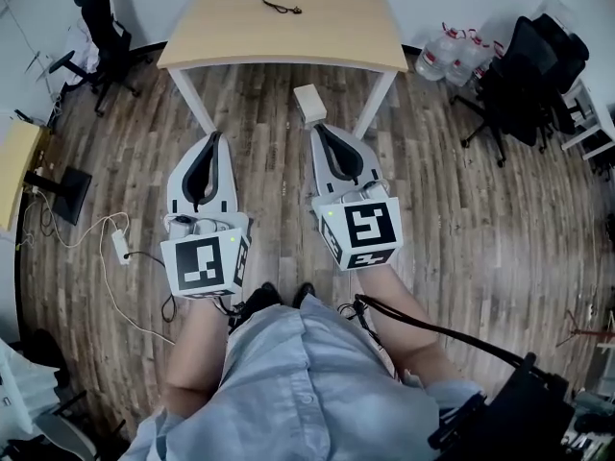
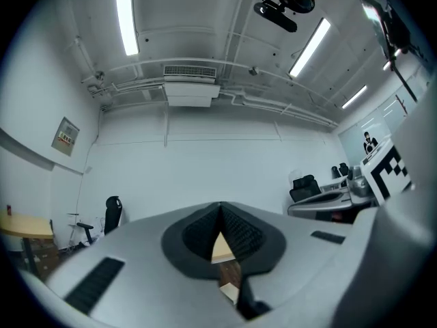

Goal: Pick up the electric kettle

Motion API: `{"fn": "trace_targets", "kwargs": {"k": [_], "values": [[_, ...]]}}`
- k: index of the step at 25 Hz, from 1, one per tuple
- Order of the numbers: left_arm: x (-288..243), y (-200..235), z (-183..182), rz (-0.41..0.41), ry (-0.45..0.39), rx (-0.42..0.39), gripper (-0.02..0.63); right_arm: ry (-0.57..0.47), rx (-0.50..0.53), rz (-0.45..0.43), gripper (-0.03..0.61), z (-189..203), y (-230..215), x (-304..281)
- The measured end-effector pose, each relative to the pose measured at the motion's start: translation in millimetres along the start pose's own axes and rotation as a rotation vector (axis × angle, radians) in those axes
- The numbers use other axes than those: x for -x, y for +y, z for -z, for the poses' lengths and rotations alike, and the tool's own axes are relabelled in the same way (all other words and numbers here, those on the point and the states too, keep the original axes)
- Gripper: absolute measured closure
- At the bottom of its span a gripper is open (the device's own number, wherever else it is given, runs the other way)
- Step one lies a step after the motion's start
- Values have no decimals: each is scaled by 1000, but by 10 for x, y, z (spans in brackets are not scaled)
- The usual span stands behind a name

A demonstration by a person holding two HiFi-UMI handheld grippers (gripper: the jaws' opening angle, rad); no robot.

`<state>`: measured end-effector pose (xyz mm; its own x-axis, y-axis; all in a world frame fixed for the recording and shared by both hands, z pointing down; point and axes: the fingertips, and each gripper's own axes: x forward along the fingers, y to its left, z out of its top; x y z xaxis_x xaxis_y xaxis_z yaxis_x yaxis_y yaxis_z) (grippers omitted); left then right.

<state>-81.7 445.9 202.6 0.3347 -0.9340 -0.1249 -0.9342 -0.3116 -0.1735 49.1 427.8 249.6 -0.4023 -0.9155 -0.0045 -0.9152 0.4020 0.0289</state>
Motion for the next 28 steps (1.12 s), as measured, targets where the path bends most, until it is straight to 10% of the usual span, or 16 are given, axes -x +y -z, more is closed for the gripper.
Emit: {"fn": "trace_targets", "kwargs": {"k": [28], "values": [[-2148, 1137, 389, 65, -53, -22, 614, -62, 6, 108, 577, -126, -720, -2338]]}}
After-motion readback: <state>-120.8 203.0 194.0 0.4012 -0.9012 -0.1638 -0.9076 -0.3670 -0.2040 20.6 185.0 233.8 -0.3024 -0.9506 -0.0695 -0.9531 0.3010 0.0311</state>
